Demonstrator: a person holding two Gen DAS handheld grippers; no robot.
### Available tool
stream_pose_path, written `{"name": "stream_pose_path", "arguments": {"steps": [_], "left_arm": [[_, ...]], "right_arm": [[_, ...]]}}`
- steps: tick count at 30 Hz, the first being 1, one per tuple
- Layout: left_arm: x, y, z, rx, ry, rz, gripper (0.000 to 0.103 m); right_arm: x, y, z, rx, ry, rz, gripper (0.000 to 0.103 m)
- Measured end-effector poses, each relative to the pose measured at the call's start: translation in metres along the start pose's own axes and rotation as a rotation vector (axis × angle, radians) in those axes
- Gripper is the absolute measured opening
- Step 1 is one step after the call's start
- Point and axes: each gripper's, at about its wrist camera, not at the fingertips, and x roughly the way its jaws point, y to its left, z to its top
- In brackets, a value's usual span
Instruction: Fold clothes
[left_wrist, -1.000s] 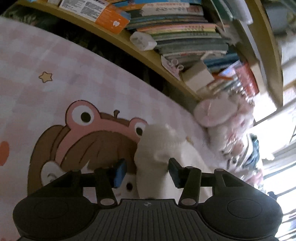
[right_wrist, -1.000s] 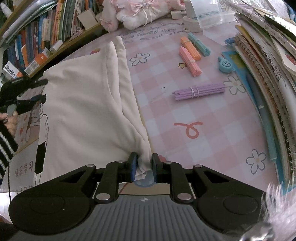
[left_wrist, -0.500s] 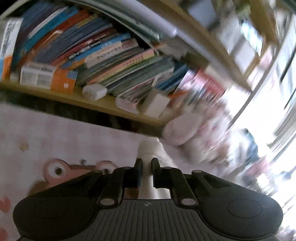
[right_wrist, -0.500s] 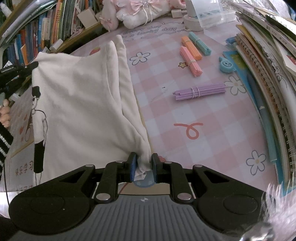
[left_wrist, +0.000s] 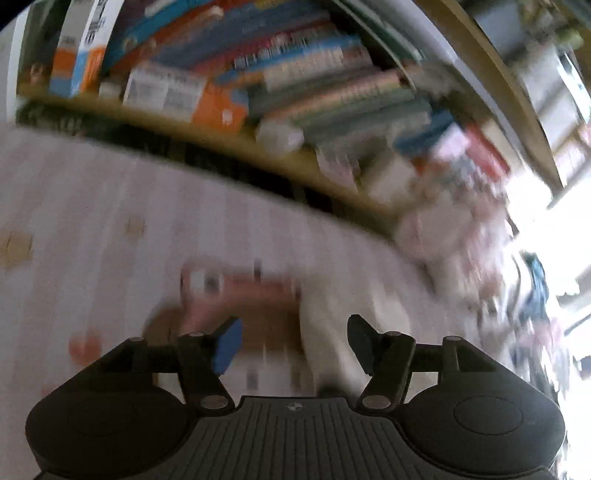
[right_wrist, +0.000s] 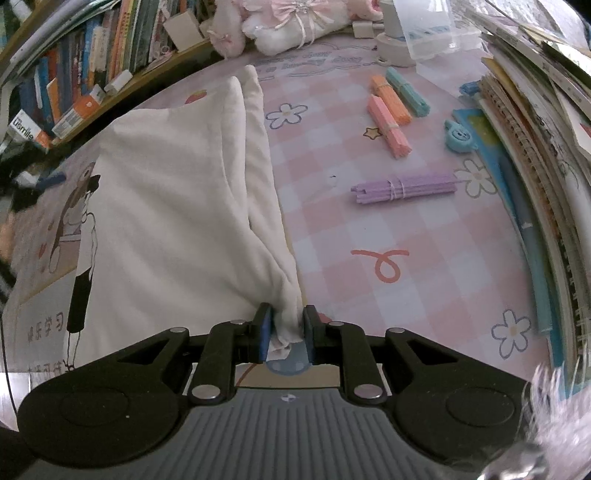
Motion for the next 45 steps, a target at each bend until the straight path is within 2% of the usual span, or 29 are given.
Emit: {"name": "stream_pose_path", "arguments": {"steps": [5,7,8,14,15,16,18,20,22,27,33,38,40,43,45], "left_arm": [[-0.020,-0.027,-0.056,0.019,0.076,0.042,0.063],[-0.020,-0.033,-0.062,0.028,0.077,0.054,0.063],[-0.021,-0.037,-0.065,0.032,0.078,0.061,0.063],[-0.022,-0.056,-0.084,0.058,0.082,0.100,0.057],[-0.022,-0.060,-0.087,0.062,0.082,0.106,0.045],[-0.023,-0.063,-0.090,0.066,0.083,0.113,0.039],[-0.023,-0.069,-0.096,0.075,0.084,0.126,0.011],[-0.024,-0.076,-0.102,0.083,0.085,0.139,0.004],[-0.026,-0.081,-0.107,0.090,0.085,0.155,0.003],[-0.045,-0.076,-0.113,0.074,0.061,0.226,0.003],[-0.074,-0.034,-0.107,-0.065,0.005,0.292,0.005],[-0.081,-0.014,-0.107,-0.096,-0.024,0.373,0.010],[-0.085,-0.011,-0.107,-0.123,-0.030,0.369,0.011],[-0.095,-0.010,-0.115,-0.139,-0.021,0.341,0.012],[-0.102,-0.013,-0.125,-0.124,-0.003,0.338,0.018]], "right_arm": [[0.000,-0.003,0.002,-0.017,0.008,0.017,0.017],[-0.001,-0.004,0.003,-0.017,0.010,0.021,0.021],[-0.003,-0.004,0.004,-0.015,0.005,0.015,0.027],[-0.013,-0.002,0.015,-0.056,-0.074,0.038,0.029],[-0.011,-0.002,0.017,-0.061,-0.067,0.046,0.028],[-0.008,-0.003,0.019,-0.065,-0.058,0.054,0.029],[-0.003,-0.004,0.019,-0.067,-0.036,0.072,0.027],[0.001,-0.007,0.019,-0.059,-0.023,0.108,0.018],[0.003,-0.008,0.020,-0.061,-0.011,0.139,0.014],[0.010,-0.001,0.024,-0.096,0.026,0.210,0.014],[0.029,0.032,0.024,-0.182,0.062,0.305,0.013],[0.040,0.063,0.025,-0.265,0.051,0.313,0.014],[0.041,0.071,0.024,-0.296,0.043,0.303,0.014],[0.040,0.070,0.020,-0.313,0.050,0.301,0.023],[0.039,0.065,0.018,-0.307,0.069,0.306,0.026]]}}
